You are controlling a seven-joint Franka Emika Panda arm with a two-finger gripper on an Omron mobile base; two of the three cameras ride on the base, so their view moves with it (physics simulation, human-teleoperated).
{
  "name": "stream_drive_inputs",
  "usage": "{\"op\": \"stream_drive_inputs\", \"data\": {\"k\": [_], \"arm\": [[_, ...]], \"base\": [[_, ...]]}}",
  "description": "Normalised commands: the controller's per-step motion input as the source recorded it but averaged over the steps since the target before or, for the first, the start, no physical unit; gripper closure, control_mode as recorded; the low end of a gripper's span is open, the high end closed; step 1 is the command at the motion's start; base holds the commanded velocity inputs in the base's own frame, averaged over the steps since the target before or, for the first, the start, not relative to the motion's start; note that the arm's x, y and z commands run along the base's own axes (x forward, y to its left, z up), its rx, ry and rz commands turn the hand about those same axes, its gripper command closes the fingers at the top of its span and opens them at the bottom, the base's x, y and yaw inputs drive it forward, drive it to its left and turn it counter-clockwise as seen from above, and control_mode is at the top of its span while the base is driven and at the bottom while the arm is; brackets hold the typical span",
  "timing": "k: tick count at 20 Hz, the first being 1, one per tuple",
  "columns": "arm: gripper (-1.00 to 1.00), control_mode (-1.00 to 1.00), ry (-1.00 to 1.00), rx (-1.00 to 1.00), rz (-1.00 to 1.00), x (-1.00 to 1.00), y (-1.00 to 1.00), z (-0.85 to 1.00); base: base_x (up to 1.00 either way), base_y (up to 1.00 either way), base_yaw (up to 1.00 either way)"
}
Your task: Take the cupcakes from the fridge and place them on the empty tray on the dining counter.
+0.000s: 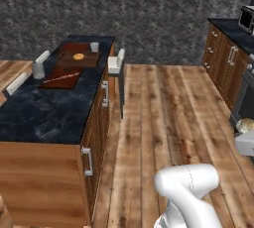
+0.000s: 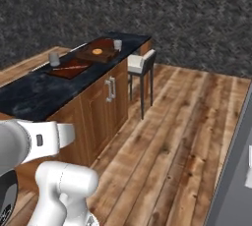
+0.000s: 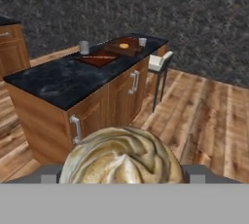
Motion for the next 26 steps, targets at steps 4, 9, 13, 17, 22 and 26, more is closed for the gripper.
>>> {"op": "stream_drive_inputs", "data": {"k": [4, 9, 13, 17, 22, 26], "arm": [[1.00, 1.00, 0.00, 0.00, 0.00, 0.00, 0.00, 0.00], [1.00, 1.00, 0.00, 0.00, 0.00, 0.00, 0.00, 0.00], [1.00, 1.00, 0.00, 0.00, 0.00, 0.00, 0.00, 0.00], [1.00, 1.00, 0.00, 0.00, 0.00, 0.00, 0.00, 0.00], [1.00, 1.00, 0.00, 0.00, 0.00, 0.00, 0.00, 0.00], [1.00, 1.00, 0.00, 0.00, 0.00, 0.00, 0.00, 0.00]], "base": [[0.15, 0.23, 0.19], [0.18, 0.50, 0.09], [0.31, 0.92, 0.04], [0.45, 1.00, 0.00], [0.60, 1.00, 0.00], [0.73, 1.00, 0.00]]}}
